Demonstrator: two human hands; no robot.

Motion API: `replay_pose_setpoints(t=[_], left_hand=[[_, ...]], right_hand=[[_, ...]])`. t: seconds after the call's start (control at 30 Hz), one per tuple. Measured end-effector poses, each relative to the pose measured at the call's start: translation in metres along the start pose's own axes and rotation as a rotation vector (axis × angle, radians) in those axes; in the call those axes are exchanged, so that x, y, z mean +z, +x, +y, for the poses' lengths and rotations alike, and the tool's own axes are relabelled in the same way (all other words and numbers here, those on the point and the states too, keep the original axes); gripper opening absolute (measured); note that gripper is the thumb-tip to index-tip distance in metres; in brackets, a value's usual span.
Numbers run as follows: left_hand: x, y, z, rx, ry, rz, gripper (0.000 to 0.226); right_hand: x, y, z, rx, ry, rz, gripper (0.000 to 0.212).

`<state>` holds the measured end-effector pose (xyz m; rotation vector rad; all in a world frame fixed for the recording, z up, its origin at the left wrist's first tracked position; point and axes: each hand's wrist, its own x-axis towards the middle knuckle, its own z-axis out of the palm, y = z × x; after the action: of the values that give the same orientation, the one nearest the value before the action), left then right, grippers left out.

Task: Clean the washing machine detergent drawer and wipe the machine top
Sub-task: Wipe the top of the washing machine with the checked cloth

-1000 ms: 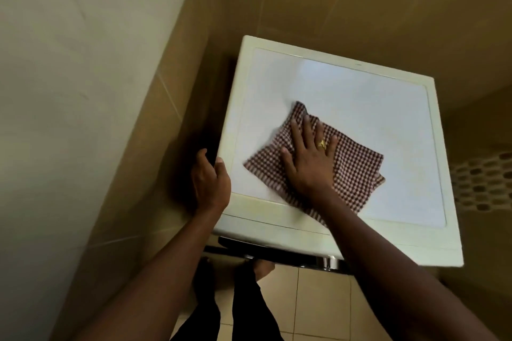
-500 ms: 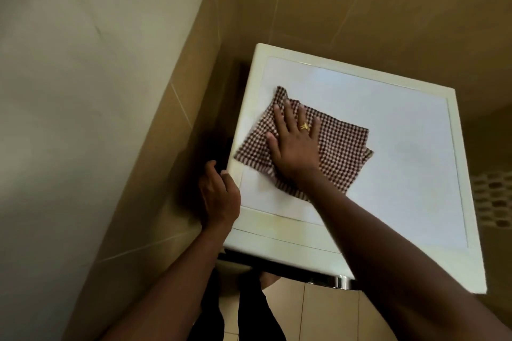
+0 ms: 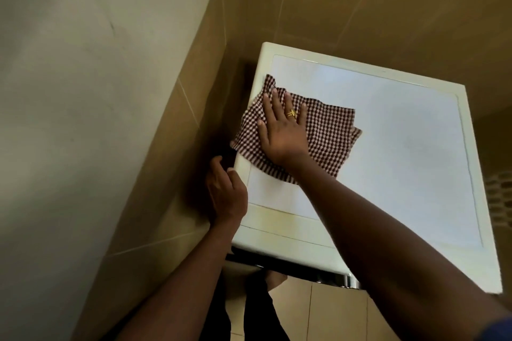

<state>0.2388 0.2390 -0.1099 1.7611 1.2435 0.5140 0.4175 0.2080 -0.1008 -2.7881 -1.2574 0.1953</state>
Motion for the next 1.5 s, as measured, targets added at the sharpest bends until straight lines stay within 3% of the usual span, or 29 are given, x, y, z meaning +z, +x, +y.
replay_pose_setpoints(t=[0.07, 0.17, 0.27, 0.33, 0.47, 0.53, 0.63, 0.8, 0.97, 1.03, 1.1, 1.2, 1.37, 1.43, 1.5], left_hand=[[-0.002, 0.005, -0.003, -0.059, -0.133, 0.048, 0.053], [-0.014, 0.011, -0.006, -0.305, -0.408, 0.157, 0.053], [-0.029, 0.006, -0.020, -0.460, -0.448, 0.190, 0.039], [-0.037, -0.009, -0.030, -0.496, -0.423, 0.138, 0.037], [-0.041, -0.033, -0.043, -0.527, -0.360, 0.024, 0.056], [-0.044, -0.043, -0.046, -0.544, -0.384, 0.005, 0.073], [-0.049, -0.050, -0.048, -0.572, -0.371, 0.019, 0.084], [-0.053, -0.054, -0.055, -0.559, -0.382, 0.048, 0.089], [-0.059, -0.048, -0.034, -0.535, -0.361, -0.007, 0.089], [-0.061, -0.046, -0.022, -0.501, -0.350, -0.019, 0.080], [-0.064, -0.043, -0.010, -0.482, -0.342, -0.034, 0.069], [-0.064, -0.038, -0.003, -0.459, -0.328, -0.053, 0.058], [-0.059, -0.035, -0.017, -0.441, -0.283, -0.096, 0.056], [-0.058, -0.036, -0.025, -0.446, -0.275, -0.130, 0.056], [-0.057, -0.037, -0.029, -0.441, -0.306, -0.188, 0.055]], right_hand=[[0.002, -0.028, -0.015, -0.078, 0.006, 0.007, 0.067], [0.004, -0.104, -0.025, -0.399, -0.047, -0.047, 0.066], [0.001, -0.136, 0.004, -0.594, -0.092, -0.103, 0.068], [0.001, -0.123, 0.018, -0.473, -0.056, -0.068, 0.068], [0.007, -0.084, -0.017, -0.087, 0.025, -0.004, 0.072], [0.011, -0.091, -0.042, -0.110, 0.024, -0.006, 0.078], [0.011, -0.136, -0.060, -0.356, -0.023, -0.020, 0.080], [0.020, -0.190, -0.050, -0.528, 0.142, 0.044, 0.055], [-0.028, -0.203, -0.048, -0.354, 0.636, 0.081, 0.034], [-0.056, -0.193, -0.034, -0.227, 0.835, 0.060, 0.026], [-0.080, -0.181, -0.010, -0.068, 0.888, 0.148, 0.024], [-0.088, -0.177, 0.017, 0.066, 0.792, 0.331, 0.039], [-0.018, -0.203, 0.009, -0.169, 0.157, -0.025, 0.062], [0.000, -0.209, 0.001, -0.126, 0.069, -0.012, 0.064], [-0.001, -0.205, -0.001, -0.213, 0.080, -0.020, 0.060]])
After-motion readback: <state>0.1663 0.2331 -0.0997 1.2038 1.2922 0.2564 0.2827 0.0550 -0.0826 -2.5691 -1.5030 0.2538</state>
